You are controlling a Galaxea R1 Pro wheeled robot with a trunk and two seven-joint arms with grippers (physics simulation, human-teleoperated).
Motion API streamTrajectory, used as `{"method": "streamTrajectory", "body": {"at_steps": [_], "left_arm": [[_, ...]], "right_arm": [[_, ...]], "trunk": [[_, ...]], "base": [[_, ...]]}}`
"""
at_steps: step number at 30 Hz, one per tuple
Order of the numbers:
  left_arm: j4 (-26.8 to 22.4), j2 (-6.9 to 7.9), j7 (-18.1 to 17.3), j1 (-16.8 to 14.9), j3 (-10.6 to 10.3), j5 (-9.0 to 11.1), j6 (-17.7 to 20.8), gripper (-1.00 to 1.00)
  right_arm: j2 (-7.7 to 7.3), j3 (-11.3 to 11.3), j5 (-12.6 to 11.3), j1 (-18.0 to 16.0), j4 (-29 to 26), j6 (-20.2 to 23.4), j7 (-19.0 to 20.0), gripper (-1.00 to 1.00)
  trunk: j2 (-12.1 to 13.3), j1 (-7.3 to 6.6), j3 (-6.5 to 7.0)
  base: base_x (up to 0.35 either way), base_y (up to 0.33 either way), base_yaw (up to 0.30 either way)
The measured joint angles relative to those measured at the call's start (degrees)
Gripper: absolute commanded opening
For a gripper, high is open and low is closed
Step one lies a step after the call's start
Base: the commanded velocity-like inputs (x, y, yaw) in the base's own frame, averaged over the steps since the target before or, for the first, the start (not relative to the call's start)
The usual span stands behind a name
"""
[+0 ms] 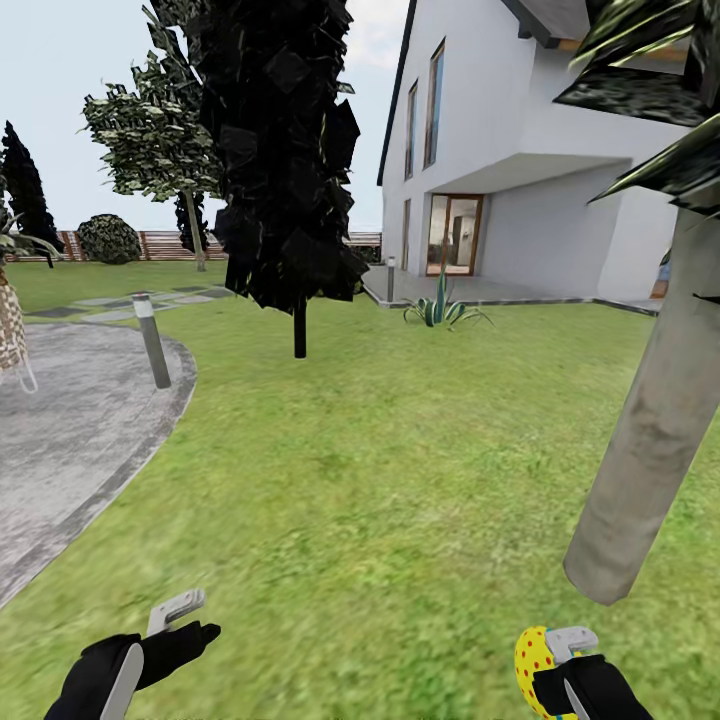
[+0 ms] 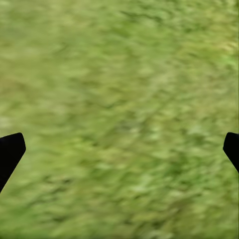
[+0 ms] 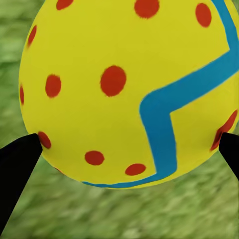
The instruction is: Take the three Easter eggs out of the wicker basket on the lawn in the garden, then place them on the lawn next to a single tree (choose any tree) so that all three eggs are next to the same tree and none are left in the basket.
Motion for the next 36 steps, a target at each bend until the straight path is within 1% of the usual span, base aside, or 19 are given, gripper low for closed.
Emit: {"method": "streamTrajectory", "body": {"at_steps": [2,36], "left_arm": [[0.01,0.0,-0.01,0.0,0.0,-0.02,0.0,1.0],[-0.32,0.01,0.05,0.0,0.0,-0.05,0.0,1.0]], "right_arm": [[0.0,-0.01,0.0,0.0,0.0,-0.06,-0.02,-1.0],[0.0,0.0,0.12,0.0,0.0,-0.09,0.0,-1.0]], "trunk": [[-0.61,0.35,-0.38],[-1.08,1.23,-7.92]], "base": [[0.0,0.0,0.0],[0.0,0.0,0.0]]}}
